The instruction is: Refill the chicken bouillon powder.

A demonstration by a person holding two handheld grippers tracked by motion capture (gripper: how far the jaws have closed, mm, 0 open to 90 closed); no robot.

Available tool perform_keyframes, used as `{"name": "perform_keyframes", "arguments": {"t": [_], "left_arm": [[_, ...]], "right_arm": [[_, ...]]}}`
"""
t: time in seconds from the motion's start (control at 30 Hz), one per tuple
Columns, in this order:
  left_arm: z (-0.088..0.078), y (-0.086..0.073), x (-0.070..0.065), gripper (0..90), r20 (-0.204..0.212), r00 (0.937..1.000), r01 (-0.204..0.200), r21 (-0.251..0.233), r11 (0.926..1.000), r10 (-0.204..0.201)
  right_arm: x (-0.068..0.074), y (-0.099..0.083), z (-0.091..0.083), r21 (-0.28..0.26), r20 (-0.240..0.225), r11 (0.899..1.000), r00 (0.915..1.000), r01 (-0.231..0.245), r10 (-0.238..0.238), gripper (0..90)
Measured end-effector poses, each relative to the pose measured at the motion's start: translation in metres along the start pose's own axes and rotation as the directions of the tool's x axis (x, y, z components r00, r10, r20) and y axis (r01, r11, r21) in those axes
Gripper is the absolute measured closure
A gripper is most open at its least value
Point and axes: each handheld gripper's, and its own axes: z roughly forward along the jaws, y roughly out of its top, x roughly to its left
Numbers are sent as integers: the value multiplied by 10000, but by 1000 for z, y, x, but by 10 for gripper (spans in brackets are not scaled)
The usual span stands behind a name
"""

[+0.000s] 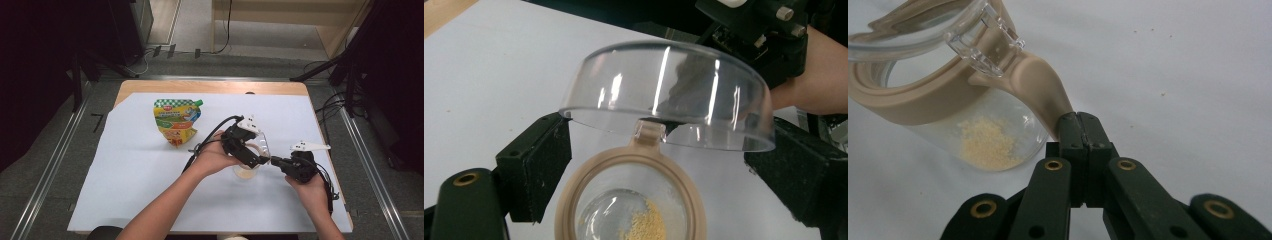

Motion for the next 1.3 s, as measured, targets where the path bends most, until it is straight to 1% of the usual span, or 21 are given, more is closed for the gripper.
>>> {"name": "perform_keyframes", "arguments": {"t": [0.13, 0.2, 0.33, 0.37, 0.47, 0.5, 0.53, 0.57, 0.7, 0.8, 0.87, 0.9, 0.93, 1.03, 1.13, 1.17, 1.23, 1.3], "left_arm": [[6, 4, 1, 128, 250, 9995, 209, 59, 9998, -211], [8, 5, 2, 132, 451, 9977, 497, 73, 9987, -500], [11, 5, 3, 135, 696, 9943, 792, 182, 9967, -803], [12, 5, 3, 135, 723, 9933, 888, 200, 9959, -900], [12, 5, 4, 135, 777, 9918, 1000, 237, 9947, -1016], [12, 6, 4, 134, 794, 9904, 1119, 205, 9935, -1132], [13, 6, 4, 129, 810, 9895, 1178, 299, 9926, -1199], [14, 7, 3, 112, 839, 9893, 1174, 303, 9926, -1195], [16, 9, -1, 76, 634, 9940, 860, 564, 9947, -895], [16, 9, -3, 57, 485, 9962, 687, 619, 9957, -718], [15, 8, -3, 56, 499, 9962, 680, 664, 9955, -714], [14, 8, -3, 56, 490, 9961, 703, 662, 9953, -736], [11, 8, -2, 57, 614, 9955, 680, 616, 9958, -718], [5, 7, -3, 58, 643, 9955, 668, 456, 9967, -697], [-2, 4, -3, 62, 562, 9967, 560, 552, 9969, -591], [-4, 3, -3, 66, 540, 9964, 622, 509, 9968, -650], [-10, -3, 0, 68, 497, 9953, 805, 437, 9958, -826], [-14, -6, 2, 85, 471, 9942, 945, 382, 9948, -962]], "right_arm": [[0, 0, 0, -30, -13, 10000, 10000, -19, 19, 900], [0, 0, 0, -22, -30, 10000, 10000, -10, 10, 900], [0, 0, 0, -9, -36, 10000, 10000, 24, -24, 900], [0, 0, 0, -5, -36, 10000, 10000, 20, -20, 900], [0, 0, 0, -12, -23, 10000, 10000, -7, 7, 900], [0, 0, 0, -11, -23, 10000, 10000, -5, 5, 900], [0, 0, 0, -9, -23, 10000, 10000, -4, 4, 900], [0, 0, 0, -15, -16, 10000, 10000, 7, -7, 900], [0, 0, 0, -8, -20, 10000, 10000, 11, -11, 900], [0, 0, 0, -20, -10, 10000, 10000, 30, -30, 900], [-1, 0, 0, -22, -10, 10000, 10000, 41, -41, 899], [-1, 0, -1, -4, -43, 10000, 10000, 39, -39, 895], [-1, 0, -1, -55, -49, 10000, 10000, 25, -26, 891], [-1, 1, -5, -147, -84, 9999, 10000, 41, -42, 891], [0, 0, -9, -177, 61, 9998, 9999, 109, -108, 858], [1, 0, -11, -192, 143, 9996, 9997, 194, -191, 857], [2, -1, -15, -269, 161, 9994, 9996, 219, -214, 845], [4, -1, -20, -365, 71, 9992, 9999, 160, -158, 825]]}}
